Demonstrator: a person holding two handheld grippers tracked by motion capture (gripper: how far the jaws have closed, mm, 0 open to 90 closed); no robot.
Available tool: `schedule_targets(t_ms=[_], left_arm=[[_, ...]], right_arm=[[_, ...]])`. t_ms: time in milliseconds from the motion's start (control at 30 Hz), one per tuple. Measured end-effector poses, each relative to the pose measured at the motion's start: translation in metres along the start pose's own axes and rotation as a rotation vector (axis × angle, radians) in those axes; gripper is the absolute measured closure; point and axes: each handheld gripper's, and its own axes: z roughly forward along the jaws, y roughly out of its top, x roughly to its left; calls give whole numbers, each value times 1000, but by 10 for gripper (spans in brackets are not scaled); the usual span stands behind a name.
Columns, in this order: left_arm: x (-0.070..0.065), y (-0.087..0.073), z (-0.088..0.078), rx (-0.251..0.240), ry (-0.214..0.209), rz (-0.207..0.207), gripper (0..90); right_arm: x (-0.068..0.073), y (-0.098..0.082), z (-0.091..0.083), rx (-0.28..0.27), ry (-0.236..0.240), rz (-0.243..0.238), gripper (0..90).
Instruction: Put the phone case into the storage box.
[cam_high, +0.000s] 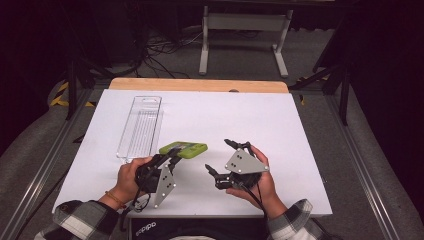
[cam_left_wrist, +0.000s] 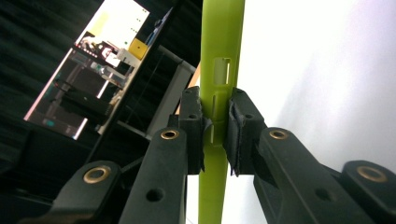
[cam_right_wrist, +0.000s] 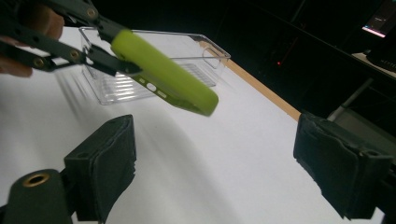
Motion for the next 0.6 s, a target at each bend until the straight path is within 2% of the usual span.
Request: schedule_targets(t_ms=[100, 233, 367, 600], left_arm=[[2, 0, -1, -5, -3, -18, 786], [8, -1, -2, -14, -11, -55, 787], [12, -2, -3, -16, -11, -77, 787], [20, -6, -4, -25, -17, -138, 786]], right_arm=[[1, -3, 0, 2, -8, -10, 138], [6, -7, 0, 6, -25, -62, 139], [7, -10, -1, 1, -29, -68, 139], [9, -15, 0, 3, -34, -79, 139]])
